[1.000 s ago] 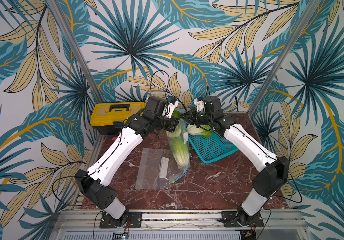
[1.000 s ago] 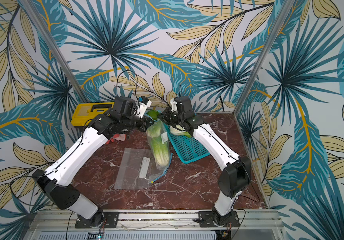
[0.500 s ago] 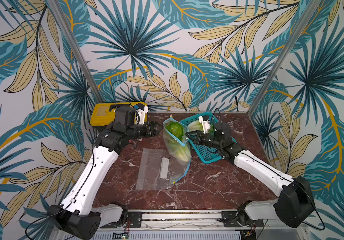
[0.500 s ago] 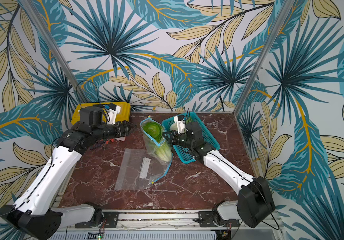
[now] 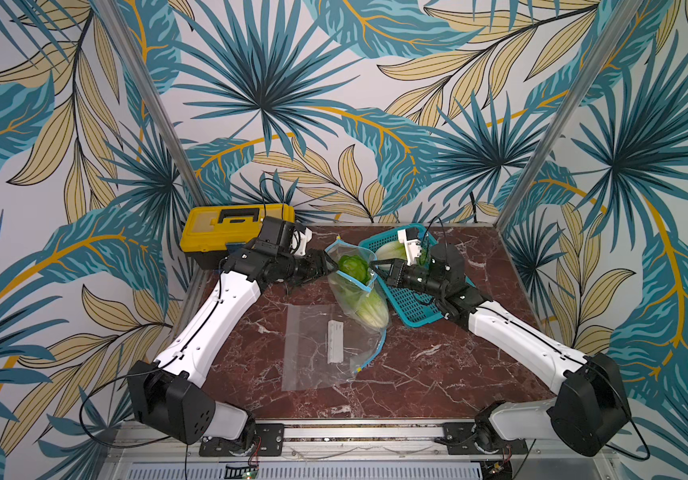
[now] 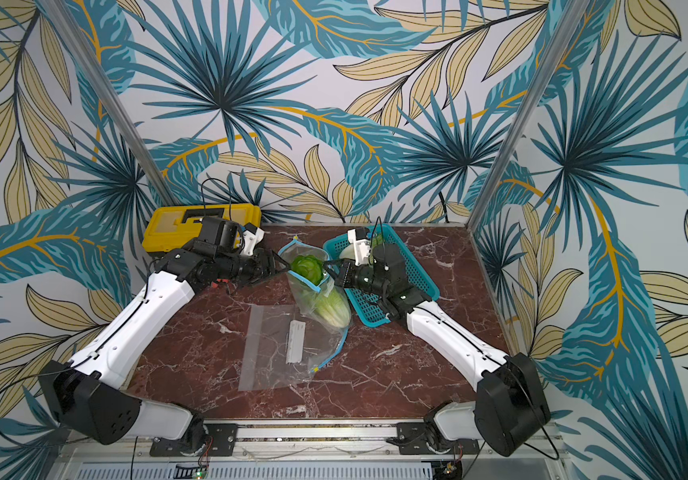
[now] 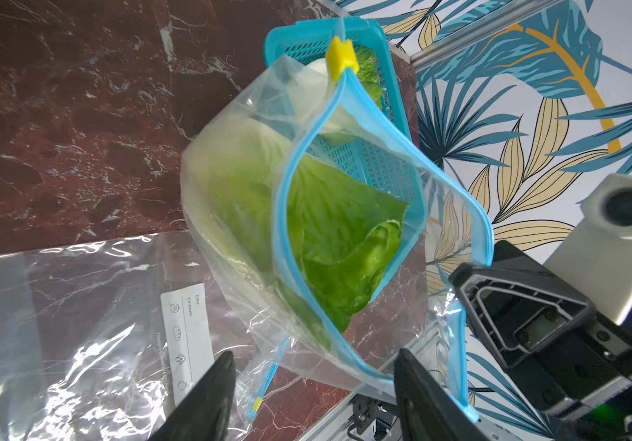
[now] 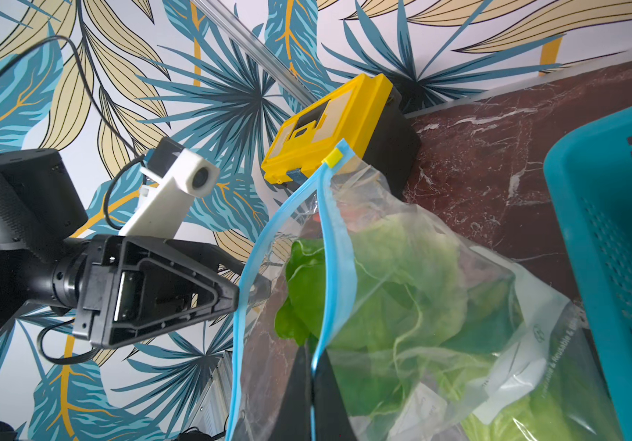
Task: Put the chinese cabbages into a zipper bag and zip it
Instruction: Place the Chinese cabbage in the zipper food storage bag, then adjust the zipper food storage bag at the center of the board.
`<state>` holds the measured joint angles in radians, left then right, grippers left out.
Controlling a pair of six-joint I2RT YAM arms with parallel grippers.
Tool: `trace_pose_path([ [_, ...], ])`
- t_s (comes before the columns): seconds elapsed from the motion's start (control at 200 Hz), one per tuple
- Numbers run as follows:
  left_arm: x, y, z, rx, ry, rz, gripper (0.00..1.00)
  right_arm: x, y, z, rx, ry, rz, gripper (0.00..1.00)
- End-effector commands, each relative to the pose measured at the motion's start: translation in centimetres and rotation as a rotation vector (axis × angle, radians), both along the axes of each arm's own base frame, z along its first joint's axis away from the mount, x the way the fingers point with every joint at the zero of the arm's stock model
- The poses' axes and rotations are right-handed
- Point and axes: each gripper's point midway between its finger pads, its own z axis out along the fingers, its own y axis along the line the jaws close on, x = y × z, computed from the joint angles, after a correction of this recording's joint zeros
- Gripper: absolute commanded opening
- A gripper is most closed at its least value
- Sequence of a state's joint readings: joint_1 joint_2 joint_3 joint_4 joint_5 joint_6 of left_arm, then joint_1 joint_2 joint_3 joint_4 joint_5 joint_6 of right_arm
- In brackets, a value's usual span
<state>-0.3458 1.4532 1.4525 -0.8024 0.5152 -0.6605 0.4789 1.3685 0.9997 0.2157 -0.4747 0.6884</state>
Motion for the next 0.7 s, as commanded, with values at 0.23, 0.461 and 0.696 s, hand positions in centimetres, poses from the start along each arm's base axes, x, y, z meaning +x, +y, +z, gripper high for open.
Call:
trace_pose_path([
  [0.23, 2.1, -1.6, 5.3, -0.099, -0.059, -0.012, 0.0, -0.7, 1.1, 4.8, 0.034, -0.083, 0.086, 0.0],
  [0.461, -0.4, -1.5, 11.0, -0.168, -0.157, 0.046, 0.0, -2.2, 0.8, 6.1, -0.164, -0.001, 0.178, 0.0],
  [0.696, -0.1, -4.2, 8.6, -0.211, -0.147, 0.004, 0.0, -2.0, -0.5, -3.5, -0.426, 0.21, 0.202, 0.0],
])
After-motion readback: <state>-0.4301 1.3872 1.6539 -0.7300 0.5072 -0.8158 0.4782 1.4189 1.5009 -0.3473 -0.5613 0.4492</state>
